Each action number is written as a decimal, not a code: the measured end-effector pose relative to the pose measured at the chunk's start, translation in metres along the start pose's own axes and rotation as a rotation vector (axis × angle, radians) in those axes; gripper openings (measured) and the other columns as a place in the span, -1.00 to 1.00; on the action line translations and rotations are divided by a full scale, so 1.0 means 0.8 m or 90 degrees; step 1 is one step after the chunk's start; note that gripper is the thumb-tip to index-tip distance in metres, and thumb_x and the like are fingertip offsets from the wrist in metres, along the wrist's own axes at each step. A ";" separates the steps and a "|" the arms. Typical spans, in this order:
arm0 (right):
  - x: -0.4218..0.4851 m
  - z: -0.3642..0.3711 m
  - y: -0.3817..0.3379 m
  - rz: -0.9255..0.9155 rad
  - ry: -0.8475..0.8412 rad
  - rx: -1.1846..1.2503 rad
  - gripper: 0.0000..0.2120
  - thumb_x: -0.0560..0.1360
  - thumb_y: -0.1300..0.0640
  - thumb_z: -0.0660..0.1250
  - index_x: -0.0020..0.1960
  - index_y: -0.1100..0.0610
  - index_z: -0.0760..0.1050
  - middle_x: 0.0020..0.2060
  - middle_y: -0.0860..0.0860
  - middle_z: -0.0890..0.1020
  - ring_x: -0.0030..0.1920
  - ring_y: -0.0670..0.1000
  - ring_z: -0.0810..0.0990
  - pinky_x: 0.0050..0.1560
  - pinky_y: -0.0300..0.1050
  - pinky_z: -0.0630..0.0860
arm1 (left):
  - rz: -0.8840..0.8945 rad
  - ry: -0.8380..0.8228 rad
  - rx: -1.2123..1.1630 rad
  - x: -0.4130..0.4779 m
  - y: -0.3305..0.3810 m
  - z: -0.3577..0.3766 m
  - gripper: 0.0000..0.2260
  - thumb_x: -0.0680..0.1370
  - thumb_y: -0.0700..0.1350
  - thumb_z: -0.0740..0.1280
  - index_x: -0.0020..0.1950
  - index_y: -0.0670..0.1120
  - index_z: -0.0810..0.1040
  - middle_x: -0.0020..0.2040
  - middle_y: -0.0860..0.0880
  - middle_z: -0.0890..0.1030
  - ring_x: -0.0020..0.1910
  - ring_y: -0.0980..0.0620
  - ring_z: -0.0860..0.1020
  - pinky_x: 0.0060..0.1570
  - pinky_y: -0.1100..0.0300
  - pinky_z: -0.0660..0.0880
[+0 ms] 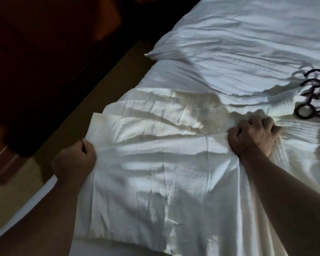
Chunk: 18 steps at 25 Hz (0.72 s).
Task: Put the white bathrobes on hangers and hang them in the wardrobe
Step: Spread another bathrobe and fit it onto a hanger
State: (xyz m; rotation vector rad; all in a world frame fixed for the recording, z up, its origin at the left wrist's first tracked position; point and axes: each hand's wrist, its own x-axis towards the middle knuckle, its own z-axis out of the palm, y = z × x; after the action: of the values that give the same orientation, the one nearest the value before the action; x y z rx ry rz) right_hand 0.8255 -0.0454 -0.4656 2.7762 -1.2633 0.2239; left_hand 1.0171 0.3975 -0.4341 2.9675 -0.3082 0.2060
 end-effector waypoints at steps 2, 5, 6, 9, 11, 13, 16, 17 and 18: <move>0.002 0.001 0.001 -0.002 -0.003 -0.004 -0.56 0.42 -0.08 0.15 -0.07 0.19 0.67 -0.02 0.17 0.55 0.09 0.26 0.36 0.22 0.25 0.27 | -0.006 0.002 0.022 -0.004 0.000 0.003 -0.56 0.66 0.07 0.06 -0.39 -0.06 0.32 -0.53 -0.05 0.32 -0.56 -0.04 0.32 -0.39 0.22 0.26; 0.000 0.003 0.002 -0.002 -0.001 -0.012 -0.59 0.43 -0.06 0.18 -0.06 0.19 0.67 -0.02 0.17 0.55 0.08 0.26 0.36 0.22 0.25 0.26 | 0.026 0.026 0.090 -0.001 0.010 0.000 -0.61 0.65 0.01 0.06 -0.28 -0.14 0.41 -0.42 -0.11 0.39 -0.42 -0.07 0.33 -0.32 0.11 0.25; 0.001 0.004 0.002 -0.002 -0.001 -0.016 -0.59 0.43 -0.06 0.18 -0.06 0.19 0.67 -0.02 0.17 0.55 0.08 0.26 0.36 0.22 0.25 0.26 | 0.016 0.050 0.112 0.006 0.023 -0.002 -0.67 0.65 -0.04 0.11 -0.22 -0.17 0.45 -0.32 -0.15 0.45 -0.30 -0.12 0.37 -0.23 0.04 0.28; 0.001 0.004 0.003 -0.007 -0.007 -0.013 -0.58 0.43 -0.07 0.17 -0.07 0.19 0.67 -0.03 0.17 0.54 0.07 0.26 0.36 0.22 0.24 0.26 | 0.020 0.094 -0.003 0.010 0.070 -0.010 -0.82 0.63 -0.11 0.19 -0.14 -0.11 0.48 -0.20 -0.10 0.48 -0.13 -0.16 0.44 -0.03 -0.07 0.38; 0.002 0.006 0.004 0.000 0.003 -0.014 -0.57 0.44 -0.06 0.15 -0.07 0.20 0.67 -0.03 0.18 0.55 0.07 0.26 0.36 0.21 0.24 0.25 | 0.127 0.040 -0.107 -0.010 0.085 -0.010 -0.79 0.62 -0.06 0.16 -0.18 -0.06 0.45 -0.28 -0.01 0.44 -0.23 -0.07 0.41 -0.13 -0.03 0.42; 0.000 0.005 0.002 -0.004 0.003 -0.008 -0.57 0.44 -0.06 0.15 -0.07 0.21 0.67 -0.03 0.18 0.55 0.07 0.27 0.36 0.21 0.24 0.25 | 0.137 0.000 -0.076 -0.035 0.069 0.004 -0.77 0.59 -0.01 0.14 -0.21 -0.06 0.44 -0.29 -0.01 0.43 -0.21 -0.08 0.40 -0.14 -0.02 0.37; 0.004 0.007 0.002 -0.006 0.004 -0.010 -0.59 0.43 -0.05 0.17 -0.07 0.20 0.67 -0.03 0.17 0.55 0.07 0.26 0.36 0.21 0.24 0.26 | 0.025 0.022 0.024 -0.030 0.033 0.000 -0.61 0.62 0.02 0.08 -0.29 -0.16 0.46 -0.36 -0.08 0.39 -0.20 -0.14 0.38 -0.06 -0.08 0.30; 0.004 0.008 0.003 -0.006 -0.001 -0.008 -0.59 0.43 -0.06 0.17 -0.06 0.20 0.67 -0.02 0.17 0.55 0.07 0.26 0.36 0.21 0.24 0.26 | -0.069 0.033 0.037 -0.025 0.027 -0.010 -0.58 0.63 0.04 0.06 -0.24 -0.20 0.49 -0.29 -0.16 0.43 -0.13 -0.20 0.41 0.00 -0.12 0.31; 0.003 0.009 0.003 -0.006 -0.007 -0.010 -0.59 0.43 -0.06 0.17 -0.06 0.20 0.67 -0.02 0.17 0.55 0.07 0.26 0.36 0.21 0.24 0.27 | -0.167 0.053 0.024 -0.022 0.027 -0.020 -0.60 0.62 0.06 0.08 -0.14 -0.21 0.51 -0.13 -0.22 0.48 0.00 -0.26 0.43 0.09 -0.17 0.32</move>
State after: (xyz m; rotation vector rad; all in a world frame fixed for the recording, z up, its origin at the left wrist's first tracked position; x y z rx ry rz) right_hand 0.8256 -0.0498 -0.4722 2.7741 -1.2481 0.1986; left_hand 0.9931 0.3825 -0.4184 2.9857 0.0974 0.3050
